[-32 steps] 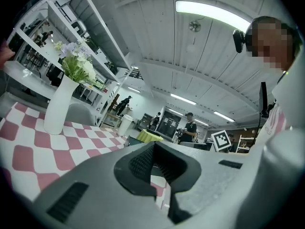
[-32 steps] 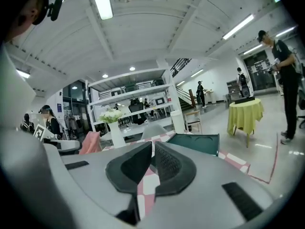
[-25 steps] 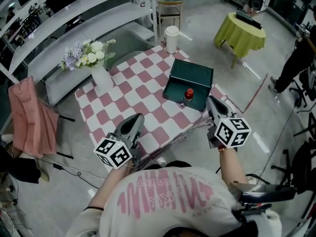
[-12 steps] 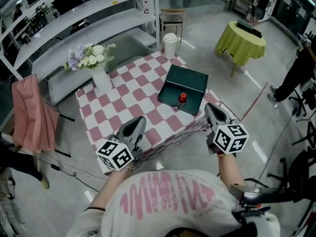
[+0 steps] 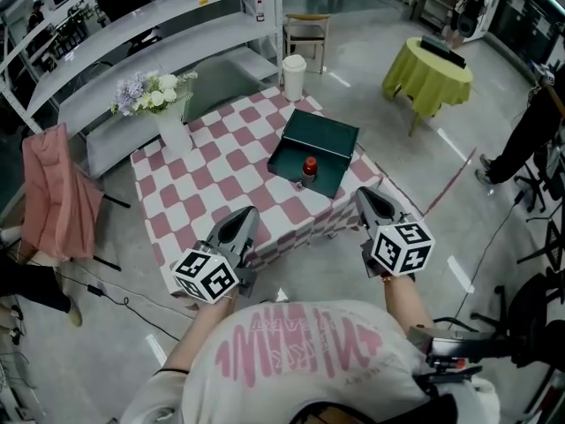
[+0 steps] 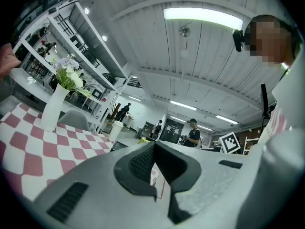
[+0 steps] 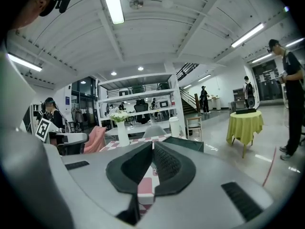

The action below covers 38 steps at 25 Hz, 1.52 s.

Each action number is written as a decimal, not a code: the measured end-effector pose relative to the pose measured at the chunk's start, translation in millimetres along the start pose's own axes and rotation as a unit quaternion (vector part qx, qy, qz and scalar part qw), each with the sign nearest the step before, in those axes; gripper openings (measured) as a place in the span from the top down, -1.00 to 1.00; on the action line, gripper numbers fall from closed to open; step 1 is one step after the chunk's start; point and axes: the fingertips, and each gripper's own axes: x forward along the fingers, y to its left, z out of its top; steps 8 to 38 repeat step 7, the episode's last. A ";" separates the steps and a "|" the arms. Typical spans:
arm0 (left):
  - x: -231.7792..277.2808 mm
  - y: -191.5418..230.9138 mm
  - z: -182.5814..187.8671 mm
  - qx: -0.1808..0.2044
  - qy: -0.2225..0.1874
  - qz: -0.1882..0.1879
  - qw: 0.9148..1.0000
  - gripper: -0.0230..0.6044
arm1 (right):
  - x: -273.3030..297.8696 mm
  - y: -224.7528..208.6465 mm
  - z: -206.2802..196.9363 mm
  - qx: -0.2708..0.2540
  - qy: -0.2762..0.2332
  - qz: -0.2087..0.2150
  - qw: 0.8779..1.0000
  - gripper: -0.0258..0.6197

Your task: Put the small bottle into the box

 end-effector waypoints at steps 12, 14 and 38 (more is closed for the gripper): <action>-4.2 -21.7 -13.0 0.003 -0.002 0.004 1.000 0.90 | -21.8 -5.2 -12.8 0.004 0.004 0.004 1.000 0.87; -4.2 -21.7 -13.0 0.003 -0.002 0.004 1.000 0.90 | -21.8 -5.2 -12.8 0.004 0.004 0.004 1.000 0.87; -4.2 -21.7 -13.0 0.003 -0.002 0.004 1.000 0.90 | -21.8 -5.2 -12.8 0.004 0.004 0.004 1.000 0.87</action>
